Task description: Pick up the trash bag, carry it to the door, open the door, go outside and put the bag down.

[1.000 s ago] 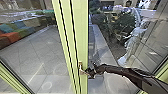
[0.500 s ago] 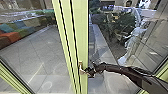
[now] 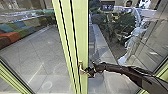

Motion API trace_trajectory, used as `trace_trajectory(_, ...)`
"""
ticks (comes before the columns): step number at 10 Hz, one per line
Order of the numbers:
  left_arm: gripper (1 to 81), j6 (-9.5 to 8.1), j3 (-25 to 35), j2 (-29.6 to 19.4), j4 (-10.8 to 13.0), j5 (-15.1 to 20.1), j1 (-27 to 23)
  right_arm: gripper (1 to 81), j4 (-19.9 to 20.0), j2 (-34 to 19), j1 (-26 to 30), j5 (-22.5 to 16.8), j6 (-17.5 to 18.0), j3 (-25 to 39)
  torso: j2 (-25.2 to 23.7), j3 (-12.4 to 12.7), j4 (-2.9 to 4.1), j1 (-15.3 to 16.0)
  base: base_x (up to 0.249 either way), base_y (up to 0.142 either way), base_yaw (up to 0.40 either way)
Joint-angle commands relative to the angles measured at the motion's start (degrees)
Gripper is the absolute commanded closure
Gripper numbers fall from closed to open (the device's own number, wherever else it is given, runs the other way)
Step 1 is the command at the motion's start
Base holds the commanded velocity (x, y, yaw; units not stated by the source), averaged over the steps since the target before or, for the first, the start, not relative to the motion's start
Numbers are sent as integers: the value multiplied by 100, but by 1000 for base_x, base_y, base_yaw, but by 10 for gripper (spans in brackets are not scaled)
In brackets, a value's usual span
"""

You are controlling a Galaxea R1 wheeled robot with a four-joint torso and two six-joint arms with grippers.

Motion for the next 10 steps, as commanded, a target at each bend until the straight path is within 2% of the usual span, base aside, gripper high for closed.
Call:
trace_trajectory(1,811,-15,26,-96,-59,551,-116,10,84,-190,1281,275,162,-13,0,0,0,0,0,0,0)
trace_trajectory(2,811,-15,26,-88,-59,551,-108,10,66,-182,1237,310,162,23,0,0,0,0,0,0,0)
trace_trajectory(3,811,-15,26,-87,-68,551,-116,10,66,-173,1228,417,162,41,0,-370,0,0,0,0,0)
trace_trajectory(4,811,-15,26,-79,-59,551,-116,10,49,-147,1237,434,162,32,0,-545,0,-2,0,0,0)
trace_trajectory(5,811,-7,26,-87,-67,551,-116,10,57,-138,1272,434,154,14,0,-603,0,-7,0,0,0)
trace_trajectory(6,811,-6,26,-96,-68,551,-116,10,74,-155,1298,434,154,41,-4,-286,0,-13,0,0,0)
trace_trajectory(7,811,-7,26,-88,-68,560,-108,10,75,-155,1316,417,154,23,-6,-435,0,-13,0,0,0)
trace_trajectory(10,811,-6,26,-79,-68,568,-107,10,118,-436,1501,417,171,6,-2,-520,0,-7,0,0,0)
